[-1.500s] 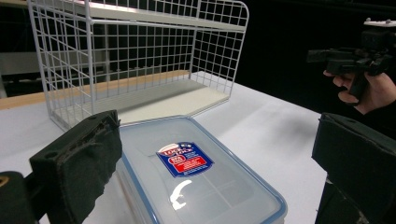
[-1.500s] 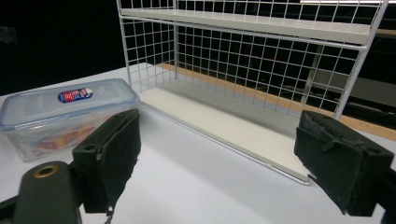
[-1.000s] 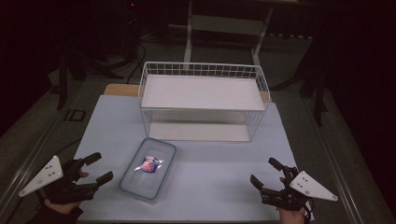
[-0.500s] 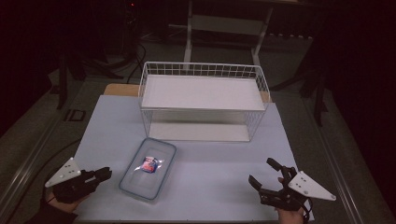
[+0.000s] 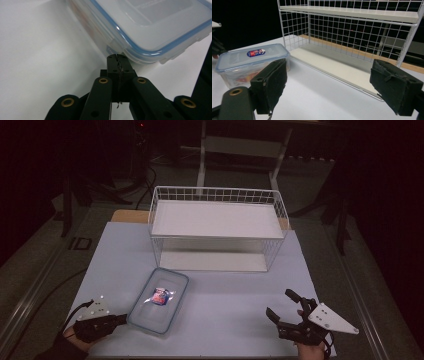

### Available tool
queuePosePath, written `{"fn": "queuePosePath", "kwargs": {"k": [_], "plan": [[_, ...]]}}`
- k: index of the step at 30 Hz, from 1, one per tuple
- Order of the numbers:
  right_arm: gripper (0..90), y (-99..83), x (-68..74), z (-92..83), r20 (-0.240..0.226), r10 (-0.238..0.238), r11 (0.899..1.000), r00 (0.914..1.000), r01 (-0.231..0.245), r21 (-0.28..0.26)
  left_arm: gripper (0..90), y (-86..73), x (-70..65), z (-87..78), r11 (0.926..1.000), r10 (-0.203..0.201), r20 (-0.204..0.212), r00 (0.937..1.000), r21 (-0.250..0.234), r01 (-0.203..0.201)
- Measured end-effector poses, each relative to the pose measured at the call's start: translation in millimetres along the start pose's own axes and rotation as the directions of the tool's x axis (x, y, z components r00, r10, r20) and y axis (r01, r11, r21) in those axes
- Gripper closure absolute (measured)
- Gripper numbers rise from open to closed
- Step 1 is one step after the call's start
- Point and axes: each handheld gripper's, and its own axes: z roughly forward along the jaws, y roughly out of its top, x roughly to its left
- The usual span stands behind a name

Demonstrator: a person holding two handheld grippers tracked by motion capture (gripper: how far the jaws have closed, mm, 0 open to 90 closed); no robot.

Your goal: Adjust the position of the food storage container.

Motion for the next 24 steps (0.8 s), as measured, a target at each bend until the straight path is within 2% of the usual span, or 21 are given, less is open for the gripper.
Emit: {"fn": "queuePosePath", "kwargs": {"k": [2,8,10,14,15,16,19,21,22,24], "plan": [[14.1,0.5,0.0,-0.7,0.001,0.001,1.0,1.0,-0.001,-0.004,89.7,0.3,-1.0,0.2,0.9998,-0.005,0.024,0.9997,-0.018,0.005],[14.1,0.5,0.2,-0.4,0.002,0.001,1.0,1.0,-0.001,-0.003,89.7,2.1,-7.5,5.6,0.9998,0.021,0.034,0.9992,-0.005,-0.021],[14.1,0.8,0.4,-0.3,0.001,0.002,1.0,1.0,-0.002,-0.006,89.7,4.3,-11.3,9.1,0.9994,0.034,0.05,0.9982,0.007,-0.034],[14.1,0.8,0.4,-0.6,0.001,-0.002,1.0,1.0,0.002,-0.006,89.7,7.6,-19.0,13.4,0.9982,0.056,0.075,0.9956,0.018,-0.057],[14.1,0.8,0.4,-0.6,0.001,-0.002,1.0,1.0,0.003,-0.007,89.7,10.4,-25.0,16.5,0.9967,0.076,0.086,0.9934,0.022,-0.078],[14.1,0.7,0.3,-0.5,0.001,-0.004,1.0,1.0,0.004,-0.006,89.7,11.8,-26.9,18.0,0.9966,0.077,0.099,0.9921,0.023,-0.08],[14.1,0.7,0.4,-0.3,0.0,-0.003,1.0,1.0,0.003,-0.006,89.7,14.3,-31.7,21.3,0.9954,0.091,0.104,0.9905,0.021,-0.093],[14.2,1.0,0.8,-0.3,0.0,-0.003,1.0,1.0,0.003,-0.007,89.7,17.6,-36.6,25.6,0.9944,0.1,0.13,0.9865,0.019,-0.103],[14.1,1.0,0.7,-0.2,-0.001,-0.002,1.0,1.0,0.002,-0.007,89.7,18.2,-38.0,26.2,0.993,0.112,0.127,0.9855,0.023,-0.116],[14.2,0.8,0.3,-0.1,-0.001,-0.004,1.0,1.0,0.004,-0.004,89.7,18.0,-36.9,25.1,0.993,0.111,0.128,0.9855,0.026,-0.115]]}}
